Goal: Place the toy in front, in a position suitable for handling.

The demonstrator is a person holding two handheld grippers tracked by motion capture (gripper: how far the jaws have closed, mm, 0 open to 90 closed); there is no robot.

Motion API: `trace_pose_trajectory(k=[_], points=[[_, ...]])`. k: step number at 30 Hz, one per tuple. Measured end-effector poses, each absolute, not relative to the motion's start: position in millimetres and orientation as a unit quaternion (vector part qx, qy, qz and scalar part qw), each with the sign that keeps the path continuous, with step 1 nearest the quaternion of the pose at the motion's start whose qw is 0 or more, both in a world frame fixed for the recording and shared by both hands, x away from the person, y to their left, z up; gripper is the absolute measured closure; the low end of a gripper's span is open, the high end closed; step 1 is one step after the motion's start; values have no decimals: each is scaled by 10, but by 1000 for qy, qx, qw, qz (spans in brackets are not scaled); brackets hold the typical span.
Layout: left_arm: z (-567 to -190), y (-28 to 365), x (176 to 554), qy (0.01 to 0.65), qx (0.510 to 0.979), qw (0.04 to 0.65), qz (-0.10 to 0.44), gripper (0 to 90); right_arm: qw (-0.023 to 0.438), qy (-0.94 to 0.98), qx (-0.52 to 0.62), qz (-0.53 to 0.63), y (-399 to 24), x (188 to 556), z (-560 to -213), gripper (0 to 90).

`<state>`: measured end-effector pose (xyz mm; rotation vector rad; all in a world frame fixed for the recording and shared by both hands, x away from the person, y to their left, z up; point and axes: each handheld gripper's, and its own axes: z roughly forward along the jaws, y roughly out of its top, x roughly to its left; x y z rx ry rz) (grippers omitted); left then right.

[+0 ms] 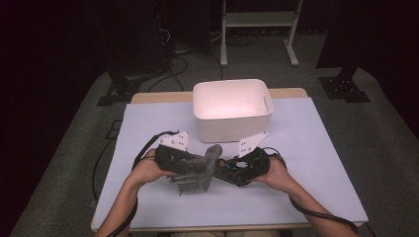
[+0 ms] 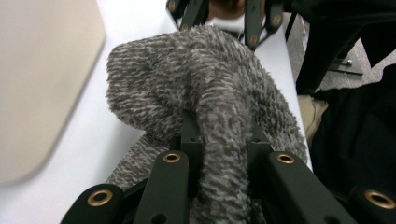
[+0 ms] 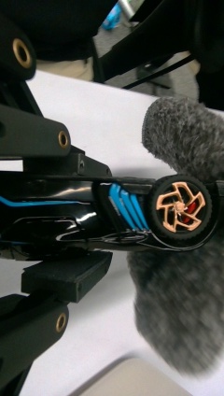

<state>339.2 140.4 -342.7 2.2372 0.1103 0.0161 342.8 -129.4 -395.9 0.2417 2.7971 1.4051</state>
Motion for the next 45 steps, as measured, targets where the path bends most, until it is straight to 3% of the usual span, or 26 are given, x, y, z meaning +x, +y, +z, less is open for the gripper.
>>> trace_pose_trajectory(k=[5, 11, 25, 31, 45], points=[[-3226, 1237, 3352, 13, 901, 434, 15, 761, 1, 886, 75, 458, -1283, 3402, -3939, 557], [-3277, 964, 3342, -8, 906, 423, 7, 761, 2, 893, 77, 443, -1304, 3351, -4078, 557], [-3754, 1246, 3494, 62, 903, 425, -26, 761, 3, 878, 115, 465, -1680, 3313, -4208, 556], [-3872, 1170, 3492, 64, 897, 435, -44, 762, 1, 874, 120, 471, -1719, 3330, -4205, 557], [-3442, 1234, 3408, 37, 890, 454, -18, 766, -4, 861, 93, 501, -1451, 3351, -4086, 558]])
